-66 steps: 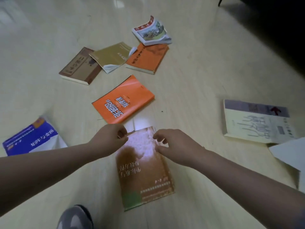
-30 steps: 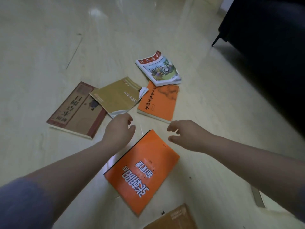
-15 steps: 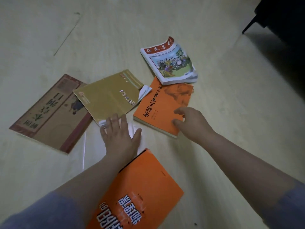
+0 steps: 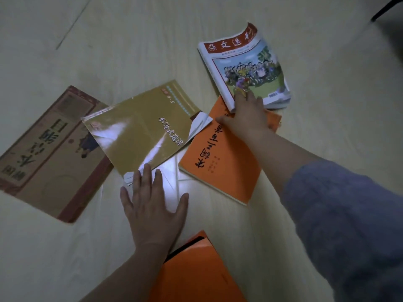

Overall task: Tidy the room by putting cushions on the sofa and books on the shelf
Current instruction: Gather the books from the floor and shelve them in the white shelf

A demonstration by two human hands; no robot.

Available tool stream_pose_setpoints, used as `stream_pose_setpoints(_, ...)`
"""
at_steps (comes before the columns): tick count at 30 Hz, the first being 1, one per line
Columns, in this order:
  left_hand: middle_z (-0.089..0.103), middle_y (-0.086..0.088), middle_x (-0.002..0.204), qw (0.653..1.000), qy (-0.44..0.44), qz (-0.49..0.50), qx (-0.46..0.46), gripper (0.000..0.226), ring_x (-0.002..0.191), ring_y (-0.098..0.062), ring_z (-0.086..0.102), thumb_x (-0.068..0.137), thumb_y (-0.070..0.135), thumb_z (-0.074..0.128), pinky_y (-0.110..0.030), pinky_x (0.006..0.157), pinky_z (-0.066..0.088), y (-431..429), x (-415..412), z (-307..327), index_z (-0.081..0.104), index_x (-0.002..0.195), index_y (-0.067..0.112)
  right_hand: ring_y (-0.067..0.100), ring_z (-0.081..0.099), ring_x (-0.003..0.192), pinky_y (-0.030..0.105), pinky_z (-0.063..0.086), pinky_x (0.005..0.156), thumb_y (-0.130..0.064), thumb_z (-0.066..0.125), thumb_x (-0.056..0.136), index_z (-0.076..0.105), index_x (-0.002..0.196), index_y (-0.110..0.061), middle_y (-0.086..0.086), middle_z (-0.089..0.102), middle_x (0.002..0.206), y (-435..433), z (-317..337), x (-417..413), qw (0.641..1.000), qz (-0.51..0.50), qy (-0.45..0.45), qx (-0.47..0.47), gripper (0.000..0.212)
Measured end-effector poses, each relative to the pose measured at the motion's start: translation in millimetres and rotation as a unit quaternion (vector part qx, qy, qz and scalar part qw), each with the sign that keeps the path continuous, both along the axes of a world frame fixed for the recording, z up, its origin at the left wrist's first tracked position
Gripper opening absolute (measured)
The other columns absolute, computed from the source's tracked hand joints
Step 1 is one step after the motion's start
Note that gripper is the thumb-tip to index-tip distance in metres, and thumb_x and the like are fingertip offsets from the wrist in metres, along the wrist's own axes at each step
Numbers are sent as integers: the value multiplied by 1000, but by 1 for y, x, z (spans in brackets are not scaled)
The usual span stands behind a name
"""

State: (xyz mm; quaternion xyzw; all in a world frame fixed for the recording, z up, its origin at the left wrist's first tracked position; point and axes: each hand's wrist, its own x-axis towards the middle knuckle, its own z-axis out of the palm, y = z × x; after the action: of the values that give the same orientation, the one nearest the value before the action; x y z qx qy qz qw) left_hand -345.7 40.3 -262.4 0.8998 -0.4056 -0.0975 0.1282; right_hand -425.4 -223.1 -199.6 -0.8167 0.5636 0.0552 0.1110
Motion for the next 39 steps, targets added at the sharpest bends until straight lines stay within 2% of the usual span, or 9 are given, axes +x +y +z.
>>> stream_pose_setpoints(3, 22, -3, 157, 1000, 1, 1, 4, 82, 147, -20, 10, 80, 68, 35, -45, 116, -1, -1, 0, 0, 39, 142, 16, 38, 51, 114, 40, 41, 84, -49, 61, 88, 47, 128, -9, 18, 50, 131, -11, -5, -3, 995, 19, 8, -94, 58)
stream_pose_setpoints(6, 21, -2, 158, 1000, -5, 4, 10, 83, 147, -19, 9, 80, 70, 34, -44, 116, -2, -1, 0, 0, 38, 143, 16, 35, 60, 94, 34, 32, 65, -30, 51, 94, 52, 117, -6, 17, 61, 111, -17, -5, -5, 983, 79, 31, -164, 34)
stream_pose_setpoints(14, 17, -1, 159, 1000, -6, 5, 4, 87, 147, -18, 7, 78, 74, 30, -45, 117, -3, -2, 1, 2, 35, 145, 18, 37, 63, 90, 34, 30, 66, -25, 54, 92, 61, 109, -8, 20, 67, 97, -5, 31, -51, 969, 108, -17, -220, 25)
stream_pose_setpoints(18, 12, 0, 160, 1000, -7, 1, 3, 89, 148, -17, 2, 78, 75, 30, -42, 117, -8, -2, 2, 2, 31, 147, 19, 34, 61, 56, 27, 22, 55, -23, 68, 80, 62, 80, -10, 15, 61, 62, 39, 51, -99, 955, 142, 0, -261, 14)
stream_pose_setpoints(21, 12, 0, 160, 1000, 0, -3, -3, 88, 148, -17, 1, 80, 74, 34, -44, 117, -8, 0, 0, 2, 30, 147, 18, 30, 55, 43, 22, 21, 53, -23, 75, 73, 61, 71, -12, 10, 56, 51, 85, 62, -135, 958, 125, 5, -260, 18)
stream_pose_setpoints(25, 19, -4, 158, 1000, -3, -16, -20, 82, 147, -21, 7, 84, 69, 43, -50, 117, -1, 1, -2, 3, 36, 144, 14, 28, 55, 38, 22, 29, 47, -23, 82, 63, 61, 67, -15, 6, 56, 46, 146, 61, -166, 970, 95, 7, -225, 23)
stream_pose_setpoints(29, 26, -5, 155, 999, 2, -33, -30, 77, 145, -24, 14, 86, 63, 46, -54, 115, 3, 5, -2, 5, 38, 141, 10, 25, 50, 31, 22, 25, 48, -21, 87, 53, 61, 62, -15, 4, 51, 39, 206, 42, -182, 976, 68, 19, -204, 28)
stream_pose_setpoints(36, 46, -8, 124, 984, -100, -119, 83, 40, 118, -31, 44, 96, 39, 37, -66, 108, 13, 8, 22, 35, 57, 116, 11, 20, 48, 30, 18, 20, 39, -21, 89, 46, 53, 52, -15, 2, 48, 36, 280, 23, -215, 983, 34, 70, -164, 37)
stream_pose_setpoints(39, 46, -7, 122, 969, -114, -177, 130, 40, 120, -29, 43, 98, 40, 31, -65, 107, 17, 28, 22, 54, 57, 118, 17, 25, 63, 54, 24, 26, 49, -27, 76, 72, 53, 65, -16, 5, 63, 59, 312, 27, -215, 981, 22, 80, -175, 27)
